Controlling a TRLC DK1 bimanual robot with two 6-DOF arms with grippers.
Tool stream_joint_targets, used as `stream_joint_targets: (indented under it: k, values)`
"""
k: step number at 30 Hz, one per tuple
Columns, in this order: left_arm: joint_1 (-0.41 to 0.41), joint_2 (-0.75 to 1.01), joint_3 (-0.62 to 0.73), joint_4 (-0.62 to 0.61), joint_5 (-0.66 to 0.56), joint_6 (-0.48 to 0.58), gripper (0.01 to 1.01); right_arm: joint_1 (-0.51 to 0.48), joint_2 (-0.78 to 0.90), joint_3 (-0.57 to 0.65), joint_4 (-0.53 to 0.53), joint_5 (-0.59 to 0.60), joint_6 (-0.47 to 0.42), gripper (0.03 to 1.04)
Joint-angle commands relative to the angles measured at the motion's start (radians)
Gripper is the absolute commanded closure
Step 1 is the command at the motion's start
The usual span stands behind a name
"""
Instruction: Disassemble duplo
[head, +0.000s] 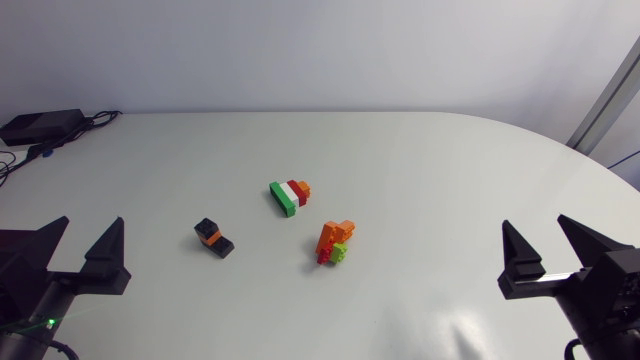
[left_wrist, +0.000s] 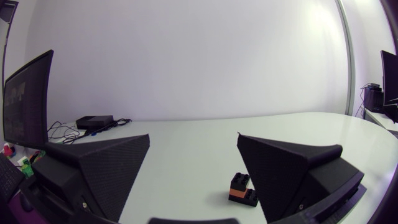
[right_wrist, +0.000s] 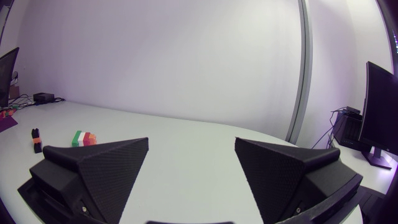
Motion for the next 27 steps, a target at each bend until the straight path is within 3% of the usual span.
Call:
stream_joint_targets:
  k: [1, 10, 18, 27]
  values:
    - [0.001, -0.017, -0.017, -0.001, 0.002, -0.011, 0.048, 0.007, -0.009, -0.037, -0.017, -0.011, 0.026, 0.07]
    - [-0.007, -0.017, -0.006, 0.003, 0.0, -0.002, 0.056, 0.008, -0.01, -0.034, -0.01, -0.008, 0.026, 0.07]
    - [-0.025, -0.008, 0.152, -0.092, 0.0, 0.006, 0.064, 0.04, -0.009, 0.093, -0.077, -0.002, 0.049, 0.07]
    - [-0.036, 0.297, 0.4, -0.141, 0.0, -0.016, 0.105, 0.065, 0.048, 0.24, -0.093, 0.021, 0.053, 0.07]
